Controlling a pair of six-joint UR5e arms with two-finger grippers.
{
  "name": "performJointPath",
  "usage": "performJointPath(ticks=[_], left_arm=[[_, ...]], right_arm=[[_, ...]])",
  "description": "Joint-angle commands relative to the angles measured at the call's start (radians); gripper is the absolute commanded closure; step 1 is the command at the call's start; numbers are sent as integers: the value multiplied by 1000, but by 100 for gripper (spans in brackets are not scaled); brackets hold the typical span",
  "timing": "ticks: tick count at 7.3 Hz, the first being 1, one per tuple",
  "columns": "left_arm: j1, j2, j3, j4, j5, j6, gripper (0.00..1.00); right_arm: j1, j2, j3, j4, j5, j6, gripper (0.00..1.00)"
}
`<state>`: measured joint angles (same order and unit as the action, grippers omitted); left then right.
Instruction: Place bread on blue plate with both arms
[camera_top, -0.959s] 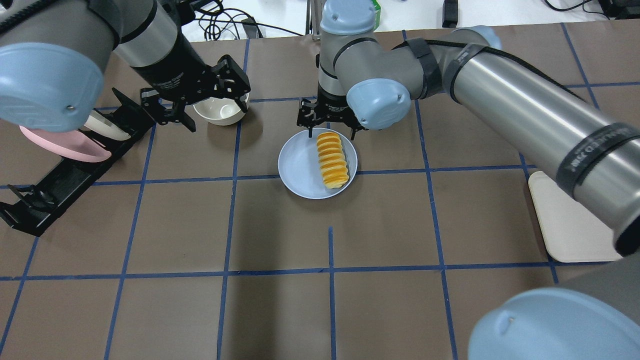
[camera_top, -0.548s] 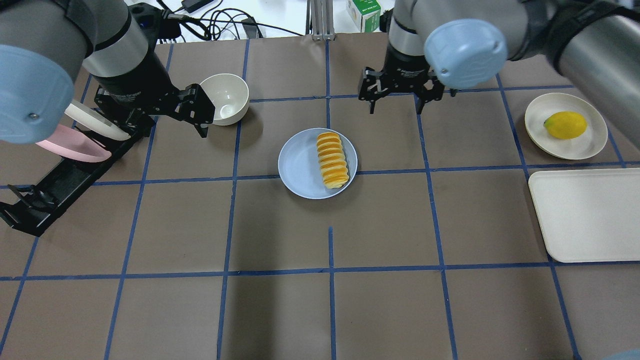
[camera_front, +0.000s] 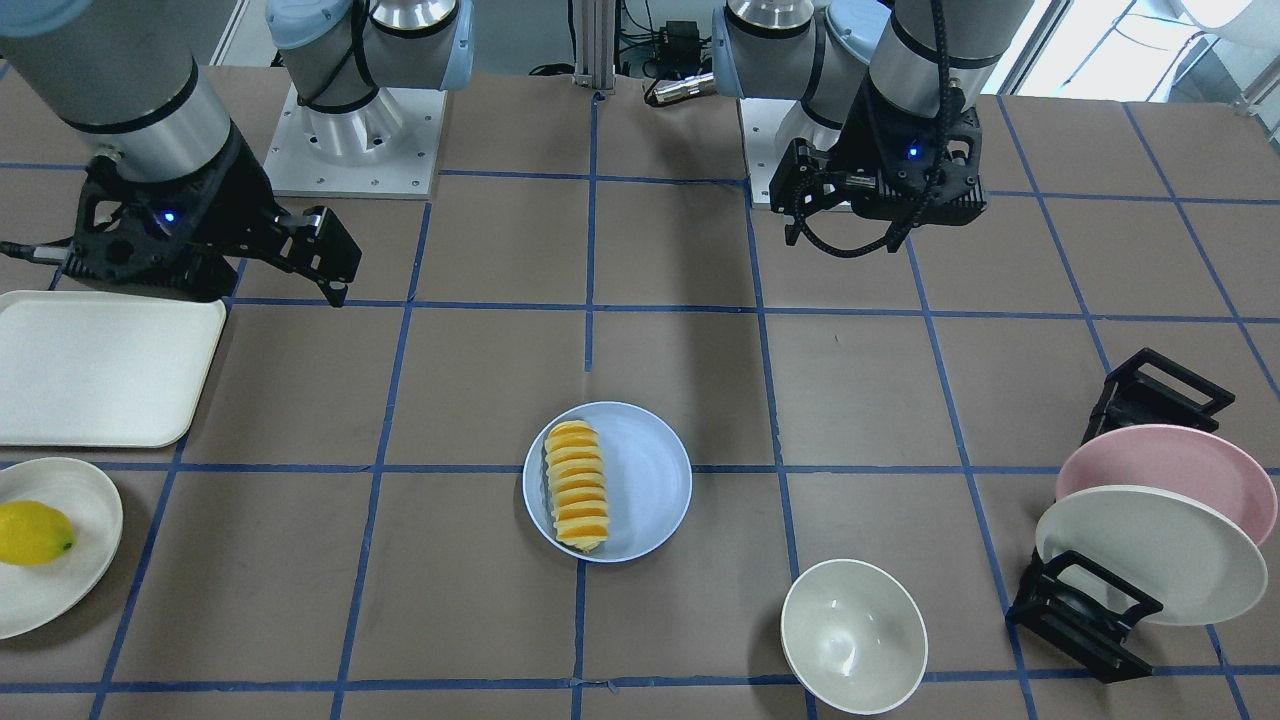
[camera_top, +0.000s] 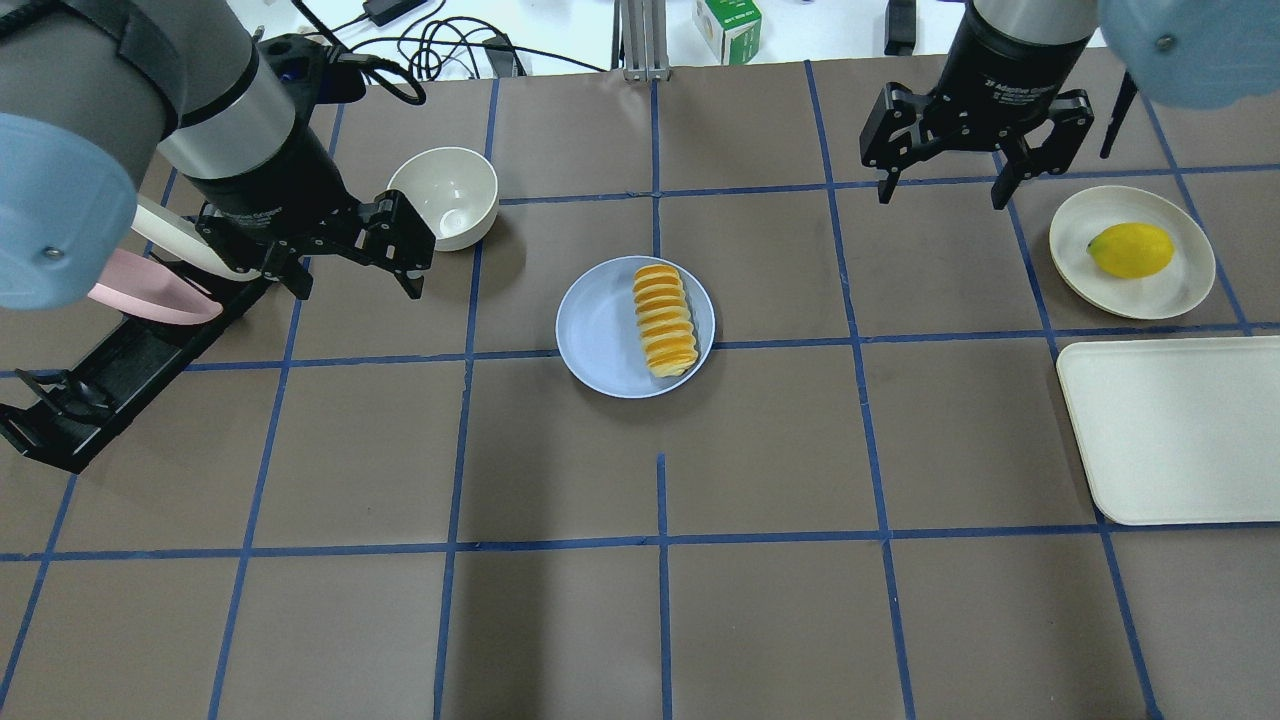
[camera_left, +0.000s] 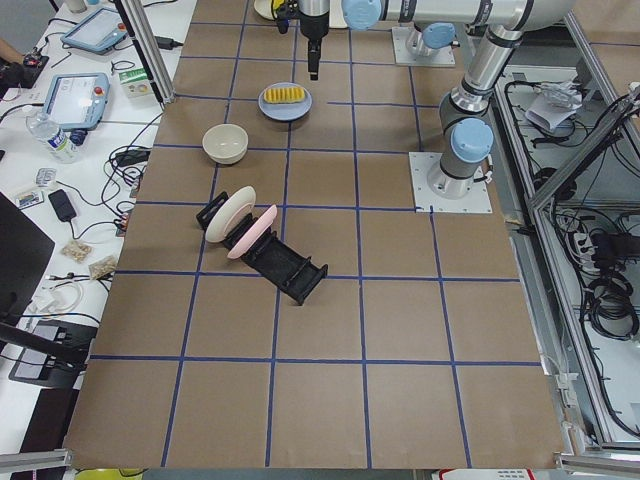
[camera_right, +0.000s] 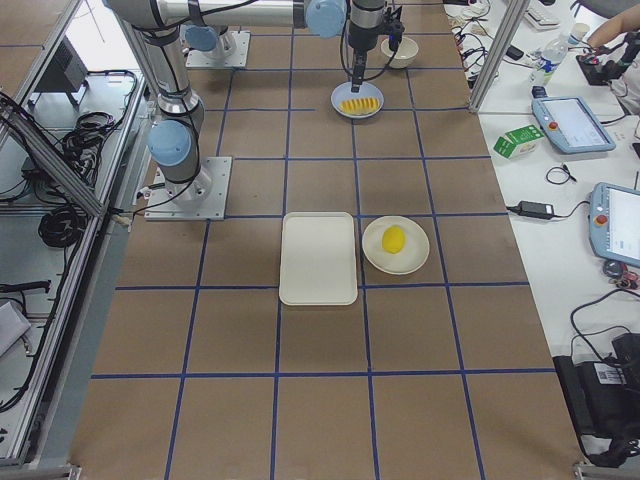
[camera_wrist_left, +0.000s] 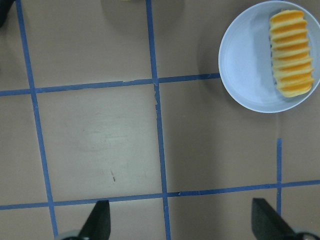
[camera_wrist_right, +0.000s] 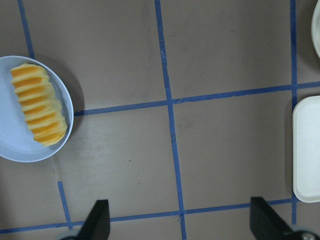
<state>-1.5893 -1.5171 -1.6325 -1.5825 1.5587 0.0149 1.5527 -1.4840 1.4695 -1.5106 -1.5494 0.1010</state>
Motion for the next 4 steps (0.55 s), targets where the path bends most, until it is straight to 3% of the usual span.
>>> performJointPath(ticks=[1, 4], left_arm=[[6, 6, 5, 1, 17, -61, 0], [8, 6, 6, 10, 14, -53, 0]], right_arm=[[-3, -29, 3, 27, 3, 5, 0], [-3, -29, 5, 29, 2, 5, 0]])
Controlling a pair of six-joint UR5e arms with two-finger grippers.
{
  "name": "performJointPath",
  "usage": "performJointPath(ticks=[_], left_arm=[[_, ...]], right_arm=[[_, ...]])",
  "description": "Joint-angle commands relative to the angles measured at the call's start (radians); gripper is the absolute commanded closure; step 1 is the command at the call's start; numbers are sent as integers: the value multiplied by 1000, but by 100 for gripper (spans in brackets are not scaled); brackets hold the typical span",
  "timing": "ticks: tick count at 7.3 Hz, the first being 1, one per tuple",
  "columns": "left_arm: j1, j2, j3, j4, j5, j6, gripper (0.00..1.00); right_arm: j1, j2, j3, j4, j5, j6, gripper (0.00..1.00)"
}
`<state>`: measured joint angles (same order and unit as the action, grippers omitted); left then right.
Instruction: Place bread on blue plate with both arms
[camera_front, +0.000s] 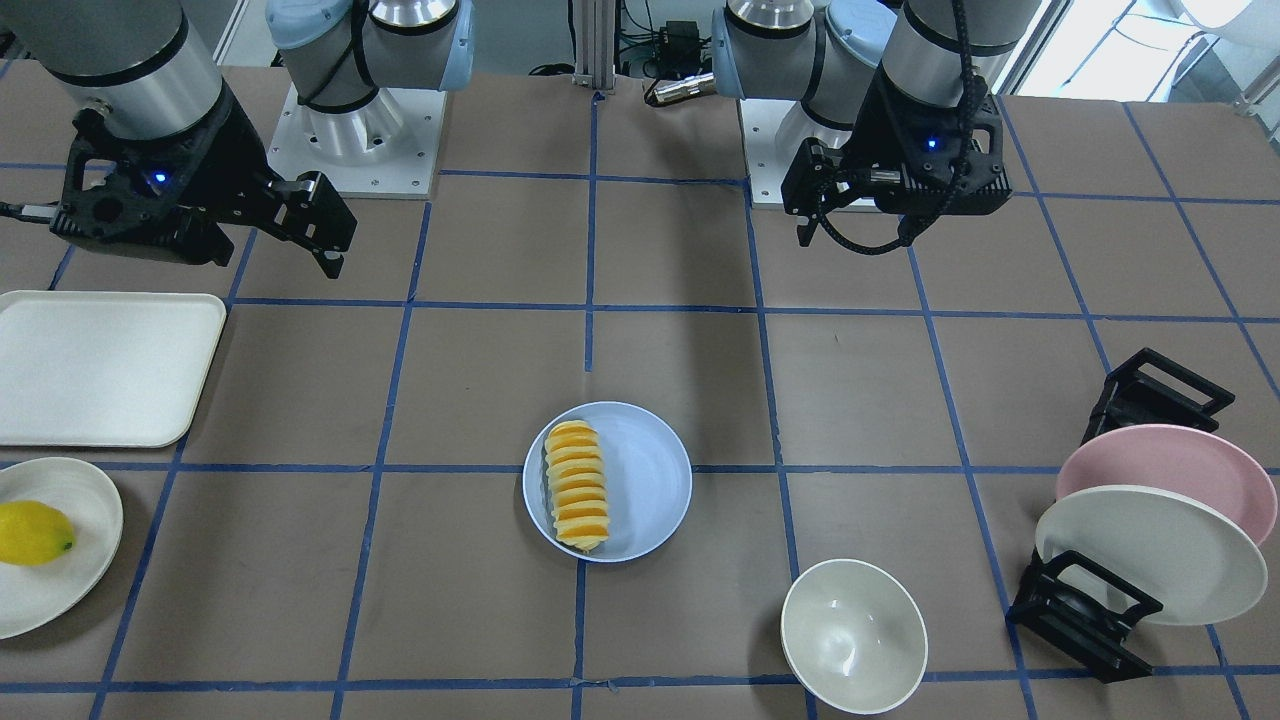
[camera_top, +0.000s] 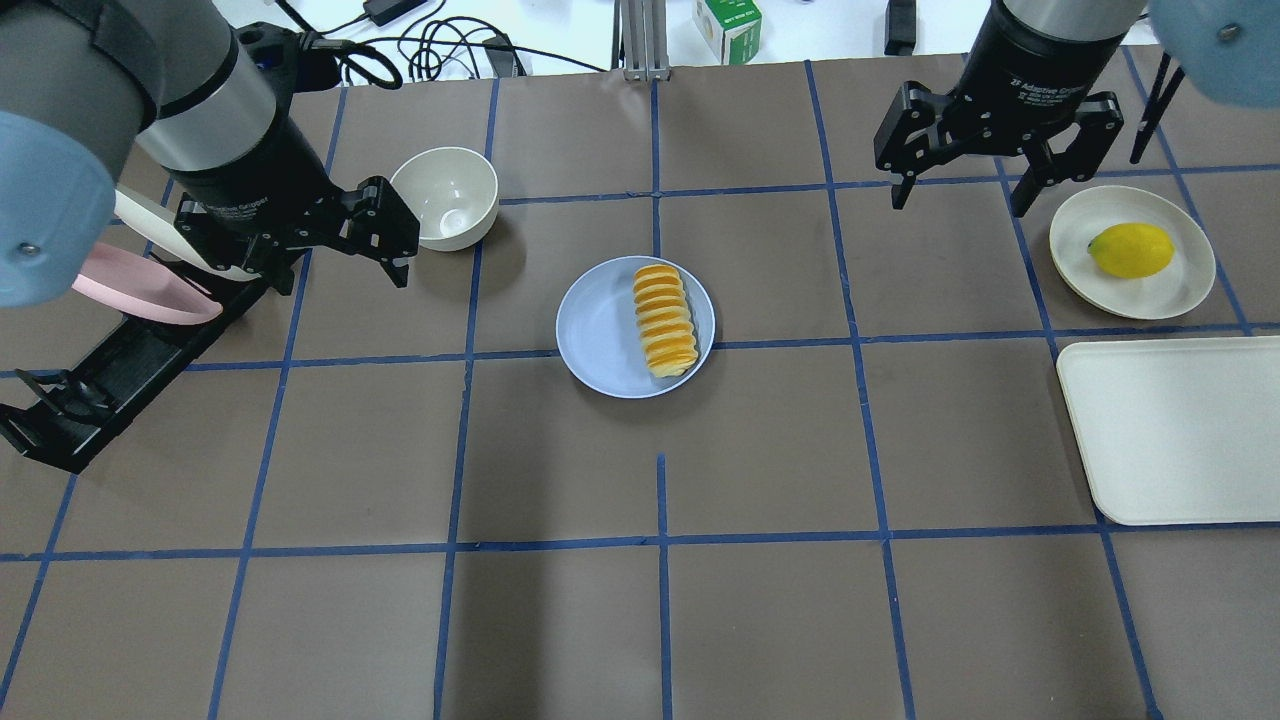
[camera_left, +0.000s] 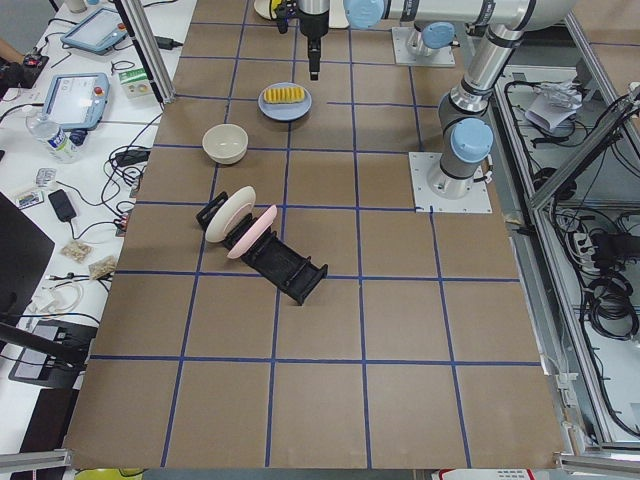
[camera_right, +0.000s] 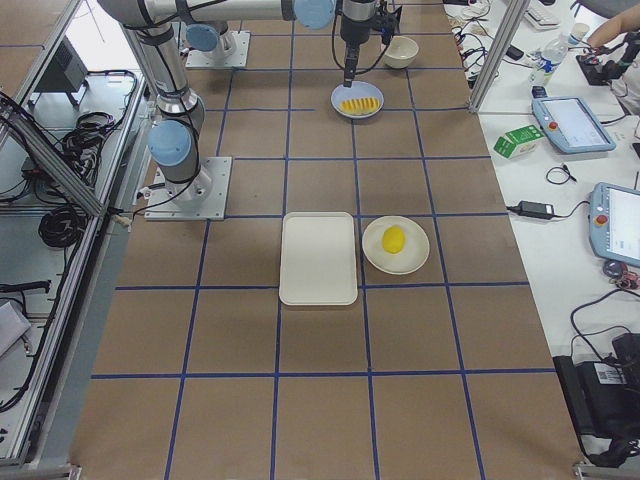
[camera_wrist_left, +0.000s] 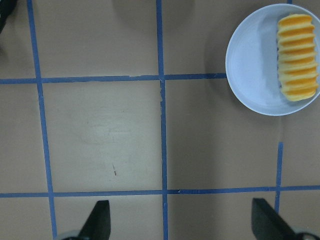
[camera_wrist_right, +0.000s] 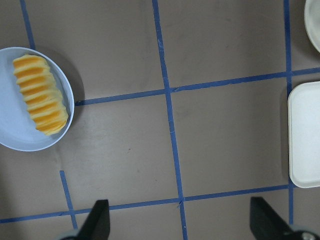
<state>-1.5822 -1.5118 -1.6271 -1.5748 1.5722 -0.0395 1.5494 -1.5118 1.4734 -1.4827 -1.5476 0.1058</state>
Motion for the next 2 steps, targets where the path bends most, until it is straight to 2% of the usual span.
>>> performJointPath(ticks=[1, 2], left_arm=[[1, 1, 0, 2, 0, 0, 0], [1, 1, -1, 1, 0, 1, 0]], right_arm=[[3, -2, 5, 1, 0, 0, 0], [9, -2, 7, 1, 1, 0, 0]])
